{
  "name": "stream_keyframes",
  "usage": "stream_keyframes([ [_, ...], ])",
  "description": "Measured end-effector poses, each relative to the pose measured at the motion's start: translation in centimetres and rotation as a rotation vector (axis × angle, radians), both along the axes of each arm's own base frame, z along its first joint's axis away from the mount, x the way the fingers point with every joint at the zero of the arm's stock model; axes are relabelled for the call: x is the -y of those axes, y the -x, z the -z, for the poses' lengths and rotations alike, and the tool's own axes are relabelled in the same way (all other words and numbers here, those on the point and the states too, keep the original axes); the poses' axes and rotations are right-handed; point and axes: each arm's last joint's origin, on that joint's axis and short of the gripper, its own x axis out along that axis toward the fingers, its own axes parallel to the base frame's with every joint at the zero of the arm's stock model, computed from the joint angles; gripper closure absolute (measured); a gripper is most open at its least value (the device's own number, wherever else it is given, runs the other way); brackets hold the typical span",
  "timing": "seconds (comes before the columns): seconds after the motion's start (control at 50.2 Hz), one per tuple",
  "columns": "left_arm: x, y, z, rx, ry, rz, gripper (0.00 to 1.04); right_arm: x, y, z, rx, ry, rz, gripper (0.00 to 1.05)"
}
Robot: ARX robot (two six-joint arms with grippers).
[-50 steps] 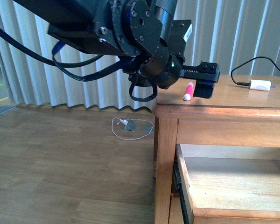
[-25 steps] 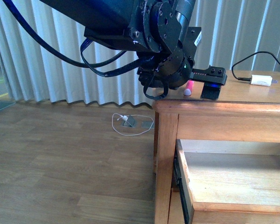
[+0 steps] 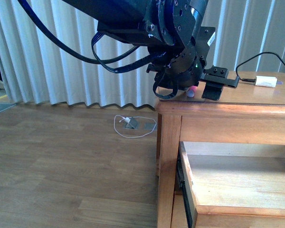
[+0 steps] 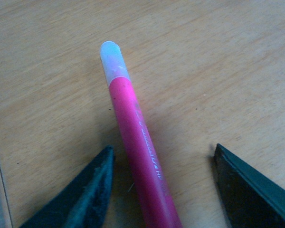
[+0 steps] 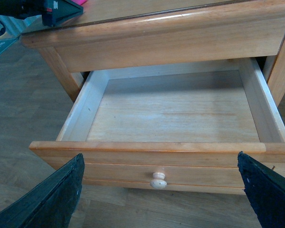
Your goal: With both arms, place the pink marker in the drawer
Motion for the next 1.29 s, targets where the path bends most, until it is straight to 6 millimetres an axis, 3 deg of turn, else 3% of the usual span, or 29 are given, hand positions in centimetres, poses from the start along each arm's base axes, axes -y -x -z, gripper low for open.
stream_keyframes([
  [0.299,-1.2,-0.4,0.3,0.018,0.000,0.010,0.89,0.0,0.0,0.0,0.000,0.000,0.000,0.08],
  [0.518,-2.7,-0.3,0.3,0.036,0.047,0.027,0.90,0.0,0.0,0.0,0.000,0.000,0.000,0.08],
  [0.617,-4.3,0.1,0.2,0.048,0.096,0.061,0.90,0.0,0.0,0.0,0.000,0.000,0.000,0.08],
  [0.736,-6.4,1.3,-0.9,0.078,0.149,0.127,0.90,0.0,0.0,0.0,0.000,0.000,0.000,0.08],
  [0.876,-8.5,4.2,-3.4,0.142,0.175,0.262,0.90,0.0,0.0,0.0,0.000,0.000,0.000,0.08],
  [1.035,-8.6,6.9,-4.0,0.165,0.157,0.396,0.90,0.0,0.0,0.0,0.000,0.000,0.000,0.08],
  [1.294,-6.3,9.6,-1.8,0.158,0.071,0.561,0.90,0.0,0.0,0.0,0.000,0.000,0.000,0.08],
])
